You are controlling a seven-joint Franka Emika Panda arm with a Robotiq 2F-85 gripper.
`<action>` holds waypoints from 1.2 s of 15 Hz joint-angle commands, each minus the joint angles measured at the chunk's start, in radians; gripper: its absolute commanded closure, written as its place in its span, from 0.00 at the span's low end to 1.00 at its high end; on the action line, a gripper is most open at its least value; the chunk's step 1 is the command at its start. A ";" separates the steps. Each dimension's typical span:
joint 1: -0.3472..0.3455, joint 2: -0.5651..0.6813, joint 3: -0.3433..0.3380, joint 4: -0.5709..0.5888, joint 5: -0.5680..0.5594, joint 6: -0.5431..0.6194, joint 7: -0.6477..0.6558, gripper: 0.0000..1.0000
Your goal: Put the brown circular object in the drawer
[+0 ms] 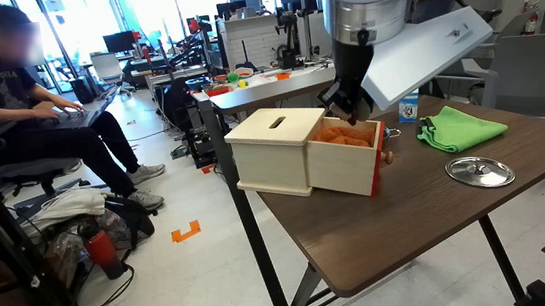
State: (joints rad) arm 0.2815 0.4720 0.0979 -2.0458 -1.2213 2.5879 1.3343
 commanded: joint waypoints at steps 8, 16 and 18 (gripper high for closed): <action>-0.036 0.000 0.011 0.041 0.062 0.081 -0.076 0.00; -0.166 -0.173 0.109 -0.145 0.594 -0.084 -0.467 0.00; -0.235 -0.251 0.153 -0.216 0.731 -0.052 -0.624 0.00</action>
State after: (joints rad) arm 0.1482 0.3630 0.1744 -2.1355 -0.6594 2.5287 0.9056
